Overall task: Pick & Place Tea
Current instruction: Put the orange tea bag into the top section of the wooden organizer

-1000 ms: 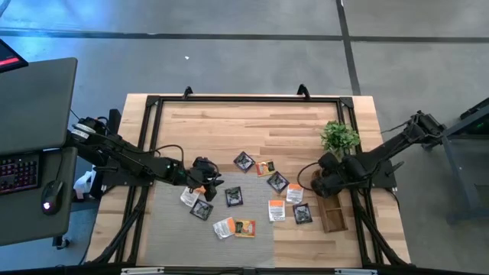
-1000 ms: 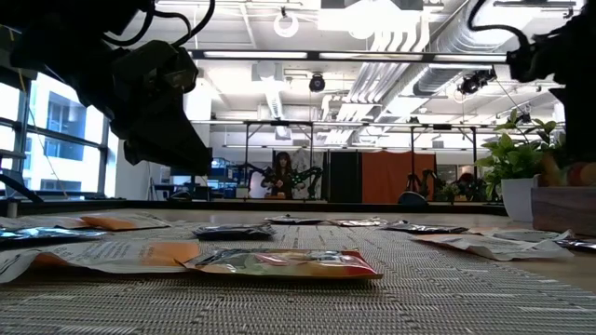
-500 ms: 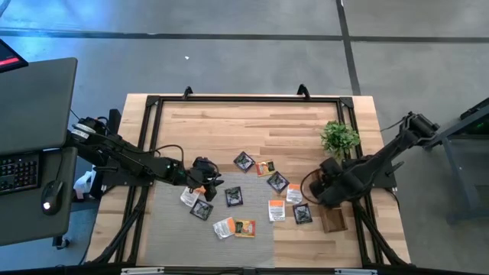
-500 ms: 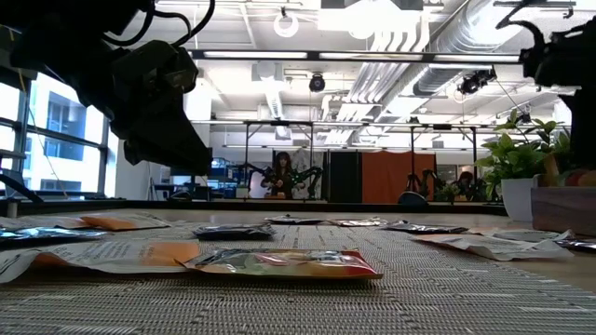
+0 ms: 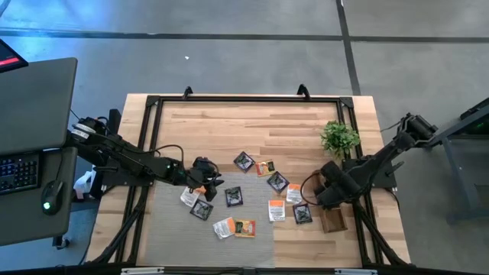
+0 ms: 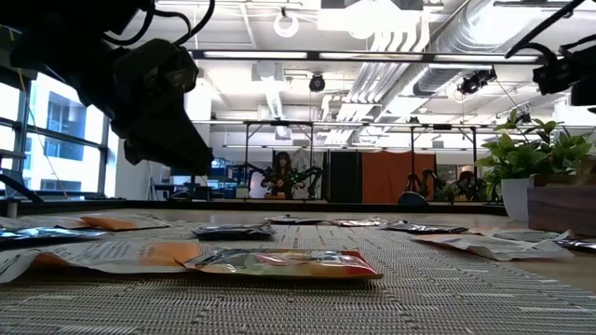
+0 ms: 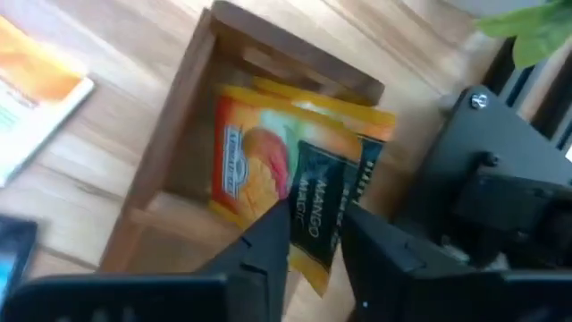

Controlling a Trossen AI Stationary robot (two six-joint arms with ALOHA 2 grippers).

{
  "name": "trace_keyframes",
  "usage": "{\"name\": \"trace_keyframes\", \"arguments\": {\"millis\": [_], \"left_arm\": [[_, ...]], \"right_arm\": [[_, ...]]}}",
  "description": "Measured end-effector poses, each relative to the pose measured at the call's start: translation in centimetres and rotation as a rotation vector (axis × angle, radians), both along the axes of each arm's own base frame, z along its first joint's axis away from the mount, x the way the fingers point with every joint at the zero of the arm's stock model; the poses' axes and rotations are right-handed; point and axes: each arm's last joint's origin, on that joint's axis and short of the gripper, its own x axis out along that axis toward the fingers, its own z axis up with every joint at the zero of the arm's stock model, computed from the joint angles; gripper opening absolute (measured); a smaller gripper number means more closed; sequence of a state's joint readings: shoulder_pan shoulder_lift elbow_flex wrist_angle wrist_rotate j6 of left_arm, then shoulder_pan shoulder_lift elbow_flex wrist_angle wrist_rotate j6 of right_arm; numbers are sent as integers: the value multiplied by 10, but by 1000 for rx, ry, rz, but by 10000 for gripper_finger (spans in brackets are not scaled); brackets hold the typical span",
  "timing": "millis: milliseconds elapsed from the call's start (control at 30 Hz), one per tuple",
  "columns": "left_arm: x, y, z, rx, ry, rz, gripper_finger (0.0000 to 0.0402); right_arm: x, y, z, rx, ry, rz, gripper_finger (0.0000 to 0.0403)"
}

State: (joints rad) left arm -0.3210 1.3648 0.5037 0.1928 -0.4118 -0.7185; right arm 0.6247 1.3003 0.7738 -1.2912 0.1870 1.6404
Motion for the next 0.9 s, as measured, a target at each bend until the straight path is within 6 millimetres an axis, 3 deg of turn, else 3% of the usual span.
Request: {"name": "trace_keyframes", "arguments": {"millis": [267,400,500,667,900], "left_arm": [[0,0,0,-58,-12,44,147],[2,1,3,-40,-52,82,147],[6,0,9,-58,-128,89,147],[8,0,13,-47,-175,79,147],[8,0,13,-48,-177,91,147]], "right_arm": [[10,6,21,25,-41,85,149],[23,8,27,-117,-240,184,158],[42,12,31,-273,-450,329,156],[82,7,35,-436,-596,466,155],[131,-32,5,-335,-530,418,156]]}}
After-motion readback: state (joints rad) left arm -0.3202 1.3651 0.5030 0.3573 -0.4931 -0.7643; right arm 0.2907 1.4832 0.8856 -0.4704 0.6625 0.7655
